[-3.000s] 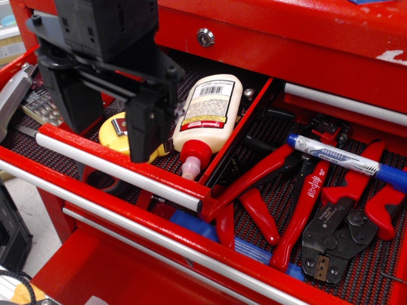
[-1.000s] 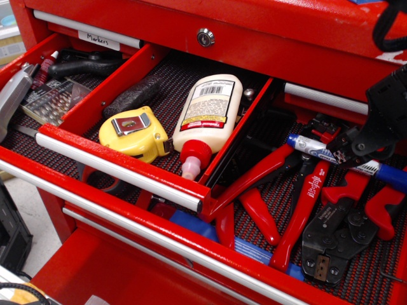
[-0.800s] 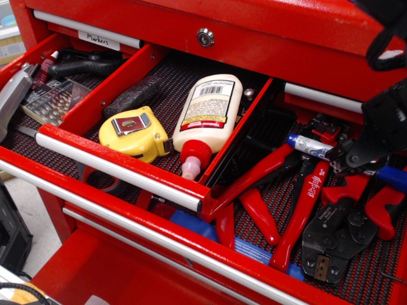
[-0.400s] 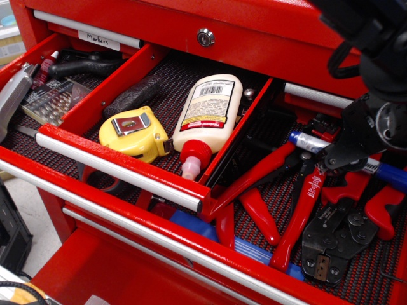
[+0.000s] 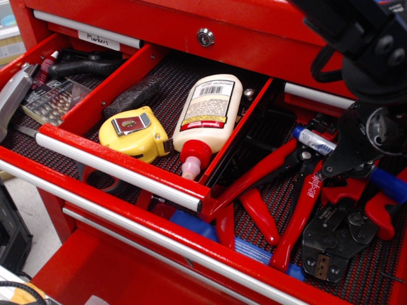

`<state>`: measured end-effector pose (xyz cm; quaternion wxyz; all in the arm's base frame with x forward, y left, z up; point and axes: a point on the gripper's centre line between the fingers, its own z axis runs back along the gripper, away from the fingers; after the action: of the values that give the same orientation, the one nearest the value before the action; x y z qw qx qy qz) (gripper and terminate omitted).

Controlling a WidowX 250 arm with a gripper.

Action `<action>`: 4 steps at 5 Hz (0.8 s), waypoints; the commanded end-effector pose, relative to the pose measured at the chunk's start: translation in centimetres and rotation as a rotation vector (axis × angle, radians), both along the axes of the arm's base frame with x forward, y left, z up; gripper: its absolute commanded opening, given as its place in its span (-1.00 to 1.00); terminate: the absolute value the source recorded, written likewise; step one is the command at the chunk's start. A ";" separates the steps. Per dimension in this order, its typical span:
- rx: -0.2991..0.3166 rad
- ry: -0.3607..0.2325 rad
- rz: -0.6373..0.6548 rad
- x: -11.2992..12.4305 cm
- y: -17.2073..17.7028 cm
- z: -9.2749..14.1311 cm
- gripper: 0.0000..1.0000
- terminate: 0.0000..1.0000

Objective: Pick up blue pen and put into drawer

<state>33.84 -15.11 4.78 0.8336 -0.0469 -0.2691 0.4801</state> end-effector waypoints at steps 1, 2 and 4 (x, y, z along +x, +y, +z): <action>0.032 0.055 -0.017 0.1 1.5 3.3 -1.00 -1.00; 0.038 0.177 0.012 -2.2 2.8 6.7 -1.00 -1.00; 0.160 0.344 -0.028 -6.7 6.6 12.4 -1.00 -1.00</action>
<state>26.18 -7.78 15.48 0.8839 0.1192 -0.1492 0.4269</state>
